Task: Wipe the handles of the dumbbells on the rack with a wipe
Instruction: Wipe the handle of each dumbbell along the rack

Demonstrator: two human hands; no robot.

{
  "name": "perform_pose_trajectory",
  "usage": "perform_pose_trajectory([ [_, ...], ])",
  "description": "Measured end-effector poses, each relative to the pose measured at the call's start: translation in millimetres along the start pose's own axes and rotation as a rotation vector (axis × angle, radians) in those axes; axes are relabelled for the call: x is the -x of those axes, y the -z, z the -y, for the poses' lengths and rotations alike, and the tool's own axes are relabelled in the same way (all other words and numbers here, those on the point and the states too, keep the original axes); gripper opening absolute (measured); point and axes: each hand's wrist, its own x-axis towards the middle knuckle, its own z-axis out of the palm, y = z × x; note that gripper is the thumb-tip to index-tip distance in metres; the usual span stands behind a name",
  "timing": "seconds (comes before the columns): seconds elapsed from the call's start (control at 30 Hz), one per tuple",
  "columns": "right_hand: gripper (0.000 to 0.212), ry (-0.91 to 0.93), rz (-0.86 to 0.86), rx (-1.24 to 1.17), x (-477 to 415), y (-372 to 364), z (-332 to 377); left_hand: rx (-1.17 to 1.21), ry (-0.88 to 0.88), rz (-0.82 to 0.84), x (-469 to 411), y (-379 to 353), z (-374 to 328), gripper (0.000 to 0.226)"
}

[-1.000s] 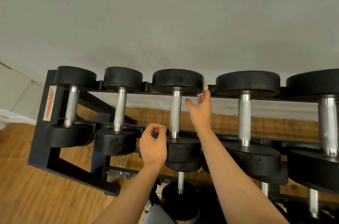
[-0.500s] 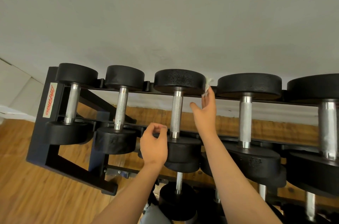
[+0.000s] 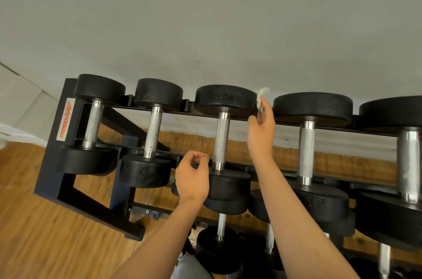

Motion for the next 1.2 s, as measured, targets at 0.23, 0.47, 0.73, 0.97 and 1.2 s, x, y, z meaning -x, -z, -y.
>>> perform_pose_trajectory([
  [0.23,0.057,0.052,0.026,0.052,20,5,0,0.003,-0.005,-0.007,-1,0,2,0.011],
  [0.47,0.042,0.116,-0.003,0.137,5,7,8,-0.014,-0.015,-0.028,0,-1,1,0.011],
  [0.73,0.03,0.216,-0.022,0.174,5,2,18,-0.025,-0.026,-0.033,0,0,3,0.011],
  [0.97,0.023,0.325,-0.054,0.264,19,6,7,-0.032,-0.037,-0.022,0,1,3,0.011],
  [1.2,0.019,0.373,-0.081,0.383,8,0,27,-0.027,-0.028,0.003,0,0,4,0.013],
])
